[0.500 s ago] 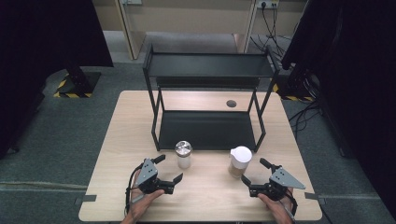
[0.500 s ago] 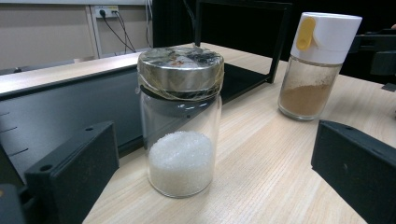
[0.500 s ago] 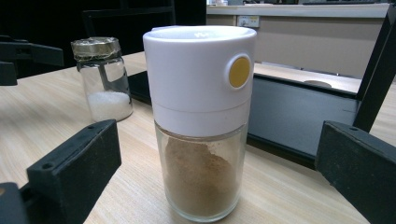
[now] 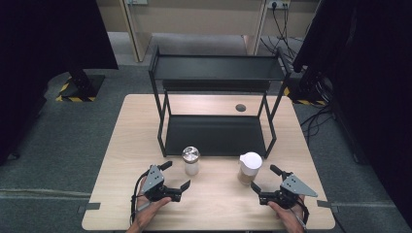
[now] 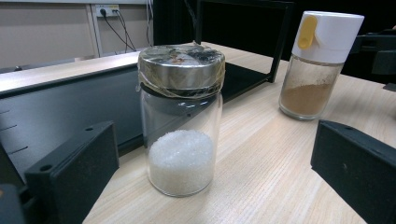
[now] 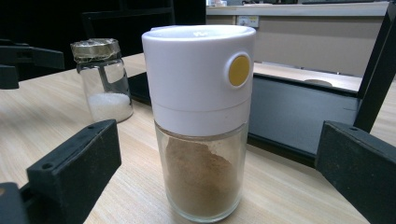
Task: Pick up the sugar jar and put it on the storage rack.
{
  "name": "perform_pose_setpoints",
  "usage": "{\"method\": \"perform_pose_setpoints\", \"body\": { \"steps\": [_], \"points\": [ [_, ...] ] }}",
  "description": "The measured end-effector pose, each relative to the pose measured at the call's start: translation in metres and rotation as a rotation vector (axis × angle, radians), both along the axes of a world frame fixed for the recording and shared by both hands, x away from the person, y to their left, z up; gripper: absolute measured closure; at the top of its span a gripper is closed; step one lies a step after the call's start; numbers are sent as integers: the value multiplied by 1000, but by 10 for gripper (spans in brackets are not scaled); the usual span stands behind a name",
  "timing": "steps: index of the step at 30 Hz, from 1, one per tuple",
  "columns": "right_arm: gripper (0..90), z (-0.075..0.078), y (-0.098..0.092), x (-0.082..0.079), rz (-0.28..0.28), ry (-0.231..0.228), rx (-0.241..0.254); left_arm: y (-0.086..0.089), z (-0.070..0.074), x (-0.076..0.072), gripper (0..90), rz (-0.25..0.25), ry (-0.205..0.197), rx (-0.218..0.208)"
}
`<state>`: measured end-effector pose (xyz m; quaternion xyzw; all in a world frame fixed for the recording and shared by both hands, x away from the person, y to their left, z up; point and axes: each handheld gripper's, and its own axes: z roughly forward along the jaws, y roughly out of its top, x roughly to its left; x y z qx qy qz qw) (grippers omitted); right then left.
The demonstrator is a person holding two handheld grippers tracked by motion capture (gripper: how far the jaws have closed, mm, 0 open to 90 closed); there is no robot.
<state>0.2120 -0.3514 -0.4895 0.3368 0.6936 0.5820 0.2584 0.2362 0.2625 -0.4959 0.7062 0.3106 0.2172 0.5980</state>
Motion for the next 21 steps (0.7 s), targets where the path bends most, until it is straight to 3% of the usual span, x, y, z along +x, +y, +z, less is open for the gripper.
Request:
{"method": "perform_pose_setpoints", "body": {
  "steps": [21],
  "points": [
    [6,-1,0,0,2,-4,9,0,0,0,3,16,4,1]
  ]
}}
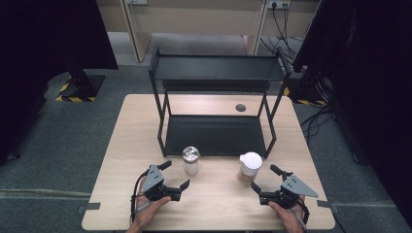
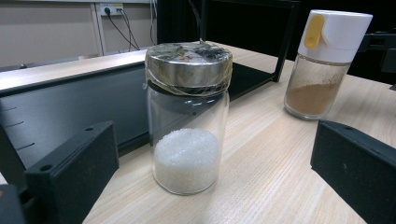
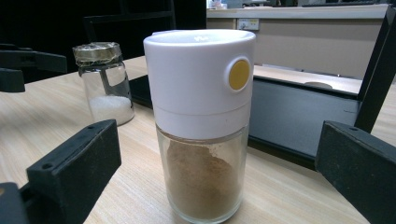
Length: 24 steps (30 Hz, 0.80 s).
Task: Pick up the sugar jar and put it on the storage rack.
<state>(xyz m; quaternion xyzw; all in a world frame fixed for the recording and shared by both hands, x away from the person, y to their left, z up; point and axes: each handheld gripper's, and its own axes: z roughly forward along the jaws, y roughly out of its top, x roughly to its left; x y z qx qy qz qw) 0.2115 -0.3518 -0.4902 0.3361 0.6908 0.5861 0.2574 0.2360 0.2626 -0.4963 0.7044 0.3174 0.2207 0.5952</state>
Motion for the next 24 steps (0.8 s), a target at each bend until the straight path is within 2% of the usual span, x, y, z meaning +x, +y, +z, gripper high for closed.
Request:
{"method": "perform_pose_setpoints", "body": {
  "steps": [24],
  "points": [
    [5,-1,0,0,2,-5,7,-2,0,4,3,11,14,-1]
  ]
}}
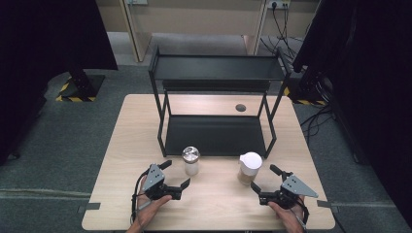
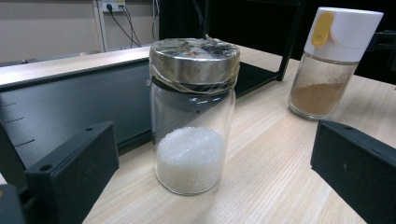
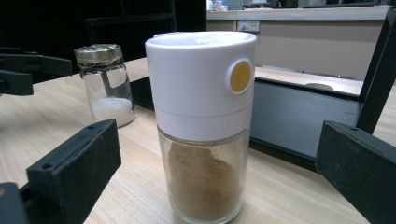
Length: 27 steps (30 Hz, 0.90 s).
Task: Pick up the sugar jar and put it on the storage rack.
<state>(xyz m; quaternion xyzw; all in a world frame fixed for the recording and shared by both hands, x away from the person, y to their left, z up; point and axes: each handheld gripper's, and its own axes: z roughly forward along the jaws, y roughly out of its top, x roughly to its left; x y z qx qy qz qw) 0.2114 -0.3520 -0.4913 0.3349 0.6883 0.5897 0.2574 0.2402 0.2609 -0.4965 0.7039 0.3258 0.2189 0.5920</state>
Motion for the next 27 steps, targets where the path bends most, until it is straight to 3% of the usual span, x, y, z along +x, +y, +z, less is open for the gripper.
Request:
{"method": "perform_pose_setpoints", "body": {
  "steps": [6,27],
  "points": [
    [6,0,-1,0,-3,-5,6,1,0,3,3,6,15,-4],
    [5,-2,-1,1,0,-2,13,-12,8,22,3,8,1,30]
  ]
}}
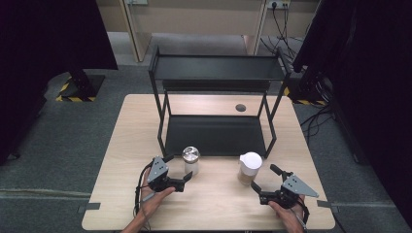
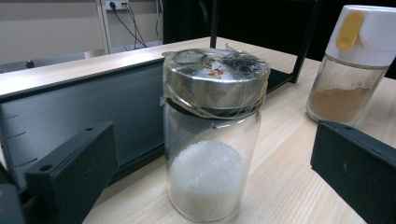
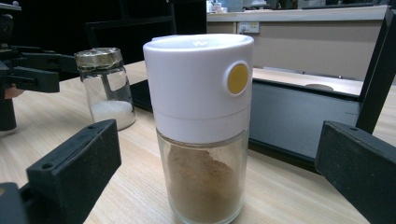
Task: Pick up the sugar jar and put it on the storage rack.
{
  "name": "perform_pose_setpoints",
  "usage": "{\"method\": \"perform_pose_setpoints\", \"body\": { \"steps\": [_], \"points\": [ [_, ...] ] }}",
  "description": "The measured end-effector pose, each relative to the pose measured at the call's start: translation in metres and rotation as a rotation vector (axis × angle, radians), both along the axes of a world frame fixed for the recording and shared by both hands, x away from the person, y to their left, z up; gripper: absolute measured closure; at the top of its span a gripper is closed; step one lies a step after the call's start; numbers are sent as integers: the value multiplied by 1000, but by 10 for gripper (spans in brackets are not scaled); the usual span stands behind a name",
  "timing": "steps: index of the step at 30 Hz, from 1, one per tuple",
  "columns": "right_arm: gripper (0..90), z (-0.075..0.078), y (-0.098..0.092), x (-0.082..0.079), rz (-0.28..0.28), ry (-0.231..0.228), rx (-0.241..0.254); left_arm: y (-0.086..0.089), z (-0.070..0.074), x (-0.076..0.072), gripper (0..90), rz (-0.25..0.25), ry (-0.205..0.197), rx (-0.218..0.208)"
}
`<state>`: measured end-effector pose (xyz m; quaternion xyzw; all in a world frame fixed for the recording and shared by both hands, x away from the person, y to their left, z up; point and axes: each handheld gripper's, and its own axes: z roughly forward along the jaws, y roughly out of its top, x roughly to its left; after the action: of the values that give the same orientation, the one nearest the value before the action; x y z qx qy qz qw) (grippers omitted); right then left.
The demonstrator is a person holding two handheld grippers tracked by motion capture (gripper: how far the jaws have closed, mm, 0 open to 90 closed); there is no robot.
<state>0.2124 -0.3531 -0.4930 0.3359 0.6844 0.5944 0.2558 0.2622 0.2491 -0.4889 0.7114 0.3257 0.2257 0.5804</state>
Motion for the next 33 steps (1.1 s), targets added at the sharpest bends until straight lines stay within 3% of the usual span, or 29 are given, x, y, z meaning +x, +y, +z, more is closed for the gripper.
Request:
{"method": "perform_pose_setpoints", "body": {
  "steps": [25,33],
  "points": [
    [5,-1,0,0,4,-1,5,-15,6,17,4,-9,-6,17],
    [5,-1,0,0,5,-1,7,-22,7,25,9,-4,17,36]
  ]
}}
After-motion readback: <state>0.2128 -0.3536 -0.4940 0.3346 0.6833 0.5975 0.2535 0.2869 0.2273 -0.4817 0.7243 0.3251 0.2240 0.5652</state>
